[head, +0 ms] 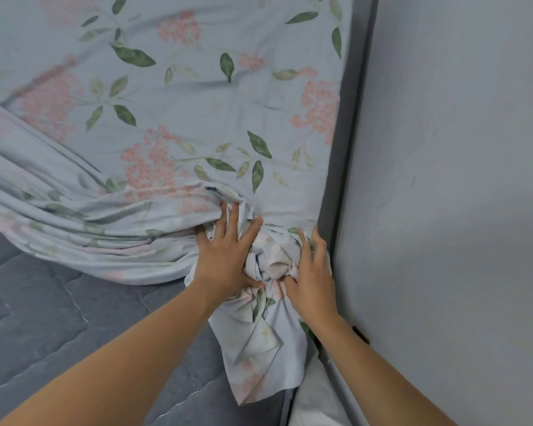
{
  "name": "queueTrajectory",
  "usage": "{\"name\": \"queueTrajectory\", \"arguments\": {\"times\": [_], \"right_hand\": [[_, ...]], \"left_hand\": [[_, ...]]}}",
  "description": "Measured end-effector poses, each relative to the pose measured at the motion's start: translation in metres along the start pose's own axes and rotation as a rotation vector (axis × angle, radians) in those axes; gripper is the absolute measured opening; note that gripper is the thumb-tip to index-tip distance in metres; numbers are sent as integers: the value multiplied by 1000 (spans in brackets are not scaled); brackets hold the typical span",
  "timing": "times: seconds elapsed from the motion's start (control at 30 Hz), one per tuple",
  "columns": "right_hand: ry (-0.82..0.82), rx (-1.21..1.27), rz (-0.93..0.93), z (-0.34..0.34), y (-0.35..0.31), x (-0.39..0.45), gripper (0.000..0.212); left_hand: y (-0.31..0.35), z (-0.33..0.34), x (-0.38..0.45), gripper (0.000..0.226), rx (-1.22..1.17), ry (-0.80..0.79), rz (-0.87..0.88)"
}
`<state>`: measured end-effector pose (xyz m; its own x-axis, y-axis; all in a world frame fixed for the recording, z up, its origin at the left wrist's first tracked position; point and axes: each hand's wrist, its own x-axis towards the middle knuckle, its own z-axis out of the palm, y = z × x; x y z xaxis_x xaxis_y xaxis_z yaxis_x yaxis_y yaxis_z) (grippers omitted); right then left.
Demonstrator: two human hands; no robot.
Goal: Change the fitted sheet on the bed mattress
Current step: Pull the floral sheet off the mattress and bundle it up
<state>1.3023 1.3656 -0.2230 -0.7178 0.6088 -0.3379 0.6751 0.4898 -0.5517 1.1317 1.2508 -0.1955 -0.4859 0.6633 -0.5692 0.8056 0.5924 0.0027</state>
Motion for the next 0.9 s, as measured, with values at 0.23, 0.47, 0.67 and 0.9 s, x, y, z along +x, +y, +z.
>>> {"name": "queueTrajectory", "arguments": {"times": [0.23,0.47,0.67,0.9], "right_hand": [[-23,-189,63,-37,-10,22,104],[-59,-393,-47,-60,-19,50,95],[40,-393,-139,-47,-9,71,50],[112,-315,-139,-61,-16,121,40]], "left_hand": [[-8,-44,-14,100,205,189,124],[-8,-57,-1,117,266,131,244],[-12,-34,30,105,161,175,246],[-9,-83,87,38,207,245,285]]}}
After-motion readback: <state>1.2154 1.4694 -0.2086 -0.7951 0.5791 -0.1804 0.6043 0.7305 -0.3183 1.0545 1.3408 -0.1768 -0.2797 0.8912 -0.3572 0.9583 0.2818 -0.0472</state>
